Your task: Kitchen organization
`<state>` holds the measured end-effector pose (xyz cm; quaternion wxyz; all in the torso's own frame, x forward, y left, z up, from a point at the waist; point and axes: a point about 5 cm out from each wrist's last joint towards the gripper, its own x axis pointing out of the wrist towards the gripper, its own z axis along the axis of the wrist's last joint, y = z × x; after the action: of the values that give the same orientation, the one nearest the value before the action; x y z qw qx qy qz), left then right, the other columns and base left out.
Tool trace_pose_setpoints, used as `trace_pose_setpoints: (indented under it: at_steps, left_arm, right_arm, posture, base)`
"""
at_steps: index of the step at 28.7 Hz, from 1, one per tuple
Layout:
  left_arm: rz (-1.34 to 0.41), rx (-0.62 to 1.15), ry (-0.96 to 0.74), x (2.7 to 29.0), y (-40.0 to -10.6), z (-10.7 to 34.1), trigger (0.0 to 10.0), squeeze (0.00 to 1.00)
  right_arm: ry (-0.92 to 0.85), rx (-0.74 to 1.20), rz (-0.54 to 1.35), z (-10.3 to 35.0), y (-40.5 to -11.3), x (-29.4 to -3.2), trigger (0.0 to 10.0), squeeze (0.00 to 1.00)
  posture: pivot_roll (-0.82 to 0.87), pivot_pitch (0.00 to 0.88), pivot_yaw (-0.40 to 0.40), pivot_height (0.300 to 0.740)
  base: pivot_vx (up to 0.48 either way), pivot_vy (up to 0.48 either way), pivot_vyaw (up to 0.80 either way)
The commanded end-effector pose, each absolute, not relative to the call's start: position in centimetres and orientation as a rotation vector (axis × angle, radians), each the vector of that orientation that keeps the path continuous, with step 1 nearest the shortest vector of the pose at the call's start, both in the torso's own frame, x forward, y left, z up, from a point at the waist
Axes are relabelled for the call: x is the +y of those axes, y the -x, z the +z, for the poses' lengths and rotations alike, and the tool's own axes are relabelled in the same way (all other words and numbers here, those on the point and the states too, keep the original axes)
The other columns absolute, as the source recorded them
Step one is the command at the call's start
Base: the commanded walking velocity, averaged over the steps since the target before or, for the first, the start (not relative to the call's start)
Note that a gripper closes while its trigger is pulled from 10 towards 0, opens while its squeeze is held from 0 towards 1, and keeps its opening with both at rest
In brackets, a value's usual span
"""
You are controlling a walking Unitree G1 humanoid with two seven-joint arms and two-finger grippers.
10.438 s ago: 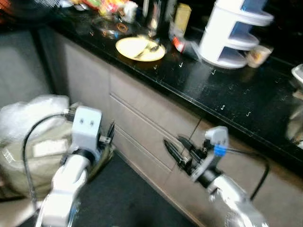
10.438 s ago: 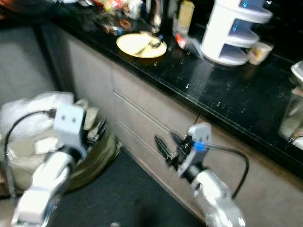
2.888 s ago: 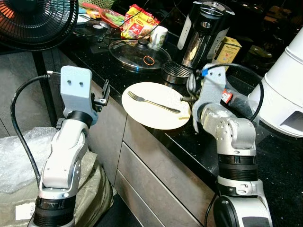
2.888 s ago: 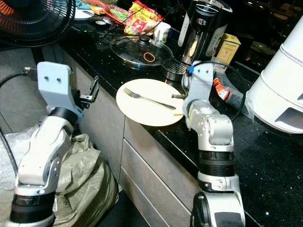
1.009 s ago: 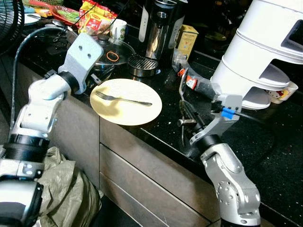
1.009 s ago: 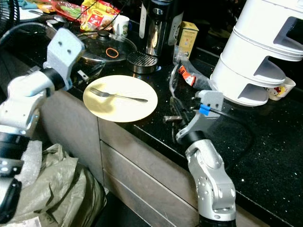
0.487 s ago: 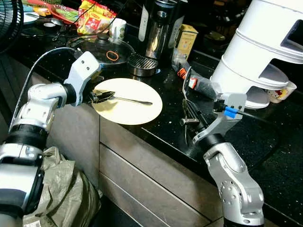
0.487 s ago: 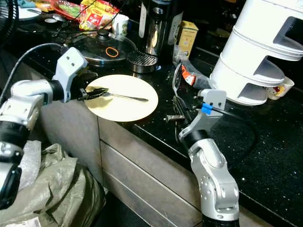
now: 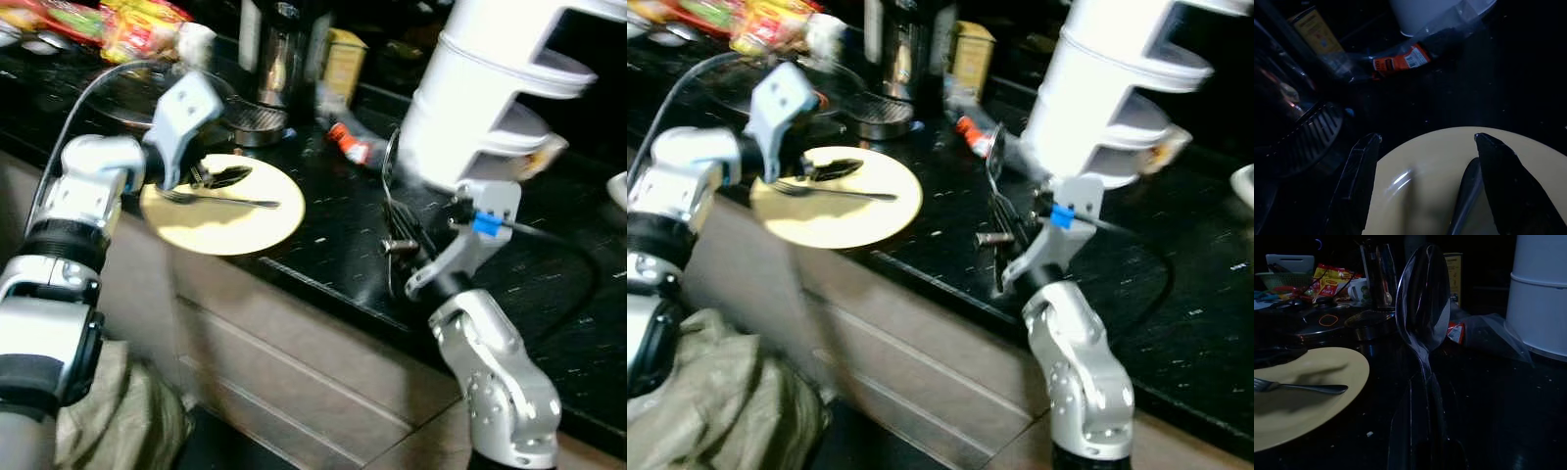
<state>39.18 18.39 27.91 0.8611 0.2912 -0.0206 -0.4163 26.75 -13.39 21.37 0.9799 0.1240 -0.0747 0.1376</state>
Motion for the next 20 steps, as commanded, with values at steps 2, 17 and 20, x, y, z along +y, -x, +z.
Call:
trace_pose_setpoints:
  at_steps: [2, 17, 20]
  left_arm:
    - [-0.888, -0.01, -0.654, 18.7, -39.2, 27.9, 10.0, 0.0]
    - [-0.971, 0.188, -0.758, 21.2, -38.7, 26.8, 10.0, 0.0]
    - [-0.986, 0.189, -0.743, 21.2, -38.6, 26.6, 10.0, 0.0]
  right_arm:
    - [-0.253, -0.159, 0.289, 21.8, -26.5, -13.4, 10.0, 0.0]
    - [-0.246, -0.141, 0.284, 22.0, -26.6, -13.5, 10.0, 0.0]
    - [-0.244, -0.139, 0.281, 22.0, -26.6, -13.5, 10.0, 0.0]
  posture:
    - [0.03, 0.015, -0.165, 0.74]
    - [0.03, 0.0, -0.162, 0.74]
    - [0.02, 0.002, -0.163, 0.74]
  base:
    - [0.0, 0.0, 0.0]
    - [0.0, 0.0, 0.0]
    - [0.0, 0.0, 0.0]
